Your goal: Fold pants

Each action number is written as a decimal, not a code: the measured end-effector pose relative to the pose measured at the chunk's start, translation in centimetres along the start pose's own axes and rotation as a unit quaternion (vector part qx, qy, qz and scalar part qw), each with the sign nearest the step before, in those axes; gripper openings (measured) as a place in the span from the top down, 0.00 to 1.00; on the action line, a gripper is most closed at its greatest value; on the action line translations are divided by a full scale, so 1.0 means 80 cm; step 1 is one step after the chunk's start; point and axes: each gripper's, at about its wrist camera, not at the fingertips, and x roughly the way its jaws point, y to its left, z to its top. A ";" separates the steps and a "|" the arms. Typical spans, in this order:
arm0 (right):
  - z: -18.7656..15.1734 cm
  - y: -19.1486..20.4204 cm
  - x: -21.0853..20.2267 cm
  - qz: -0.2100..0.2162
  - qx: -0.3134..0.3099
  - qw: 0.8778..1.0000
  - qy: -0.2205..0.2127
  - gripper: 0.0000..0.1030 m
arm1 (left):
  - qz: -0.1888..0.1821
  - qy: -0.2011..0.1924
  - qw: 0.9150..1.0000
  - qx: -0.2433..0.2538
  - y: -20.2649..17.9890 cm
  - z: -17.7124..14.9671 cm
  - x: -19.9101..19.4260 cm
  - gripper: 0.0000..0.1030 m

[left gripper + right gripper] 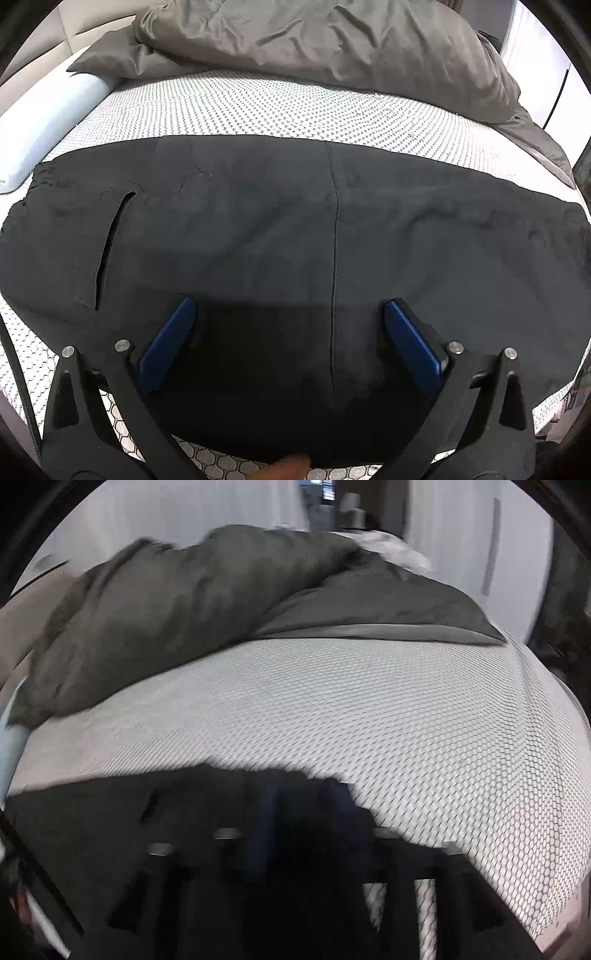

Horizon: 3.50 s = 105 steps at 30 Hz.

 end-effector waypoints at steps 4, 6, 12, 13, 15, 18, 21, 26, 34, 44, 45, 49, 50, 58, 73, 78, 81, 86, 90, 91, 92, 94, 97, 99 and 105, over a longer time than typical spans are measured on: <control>-0.052 0.006 -0.043 0.006 -0.013 1.000 -0.001 0.22 | -0.004 -0.001 1.000 0.001 0.003 -0.003 -0.004 0.01; -0.078 -0.002 -0.052 0.006 -0.006 1.000 0.008 0.22 | -0.004 -0.001 1.000 0.003 0.004 -0.005 -0.006 0.01; -0.124 -0.049 -0.041 0.022 0.055 0.998 0.014 0.23 | -0.001 -0.006 1.000 0.009 0.007 -0.012 -0.009 0.01; -0.124 -0.053 -0.037 0.038 0.061 0.997 0.012 0.28 | 0.000 -0.006 1.000 0.009 0.007 -0.012 -0.009 0.01; -0.128 -0.050 -0.031 0.061 0.064 0.996 0.015 0.45 | 0.005 -0.006 1.000 0.010 0.004 -0.013 -0.009 0.01; -0.130 -0.043 -0.029 0.076 0.057 0.995 0.011 0.73 | 0.010 -0.005 1.000 0.006 0.002 -0.012 -0.007 0.01; -0.127 -0.034 -0.051 0.052 0.023 0.998 -0.021 0.89 | 0.012 -0.004 1.000 0.003 0.001 -0.010 -0.006 0.01; -0.124 -0.049 -0.063 0.020 0.010 1.000 -0.021 0.90 | 0.011 -0.002 1.000 0.004 0.002 -0.007 -0.005 0.01; -0.127 -0.060 -0.038 -0.003 0.041 0.999 -0.011 0.69 | 0.012 -0.002 1.000 0.004 0.002 -0.007 -0.006 0.01; -0.038 -0.033 -0.018 0.039 0.042 0.998 -0.031 0.42 | 0.019 -0.001 1.000 0.006 -0.001 -0.007 -0.004 0.01; -0.025 -0.031 -0.002 0.043 0.045 0.998 -0.021 0.42 | 0.019 -0.001 1.000 0.006 0.000 -0.006 -0.004 0.01; 0.003 -0.022 0.049 0.026 0.042 0.999 0.016 0.42 | 0.017 0.000 1.000 0.006 0.001 -0.005 -0.003 0.01; 0.004 -0.022 0.057 0.027 0.046 0.998 0.025 0.59 | 0.017 0.001 1.000 0.006 0.001 -0.004 -0.002 0.01; 0.007 -0.020 0.034 0.007 0.019 0.998 -0.053 0.95 | 0.013 0.001 1.000 0.012 0.004 -0.004 -0.002 0.01; -0.043 0.073 -0.055 0.024 0.007 0.996 -0.088 0.14 | -0.033 -0.024 0.999 0.009 -0.021 -0.014 -0.036 0.01; -0.074 0.167 -0.082 0.071 -0.042 0.990 -0.112 0.11 | -0.044 -0.029 0.996 0.078 -0.081 -0.034 -0.049 0.01; -0.089 0.219 -0.067 0.135 -0.030 0.987 -0.087 0.04 | -0.026 -0.025 0.992 0.117 -0.107 -0.048 -0.043 0.01; -0.121 0.311 -0.014 0.164 -0.076 0.983 -0.027 0.04 | -0.028 -0.023 0.993 0.116 -0.101 -0.058 -0.035 0.01; -0.144 0.360 0.022 0.156 -0.144 0.977 0.005 0.05 | -0.046 -0.027 0.996 0.076 -0.054 -0.060 -0.055 0.01; -0.150 0.364 0.030 0.140 -0.164 0.976 0.017 0.07 | -0.047 -0.032 0.997 0.060 -0.035 -0.059 -0.062 0.01; -0.155 0.365 0.033 0.134 -0.172 0.976 0.019 0.07 | -0.045 -0.038 0.998 0.036 -0.011 -0.054 -0.068 0.01; -0.157 0.352 0.034 0.130 -0.160 0.978 0.021 0.08 | -0.030 -0.059 0.997 -0.045 0.053 -0.045 -0.082 0.01; -0.160 0.342 0.022 0.133 -0.138 0.981 0.009 0.07 | -0.005 -0.077 0.981 -0.180 0.143 -0.044 -0.089 0.01; -0.163 0.342 0.020 0.131 -0.136 0.982 0.005 0.07 | 0.004 -0.076 0.964 -0.256 0.189 -0.051 -0.088 0.01; -0.163 0.349 0.016 0.128 -0.131 0.983 0.004 0.07 | -0.015 -0.072 0.933 -0.352 0.258 -0.076 -0.085 0.09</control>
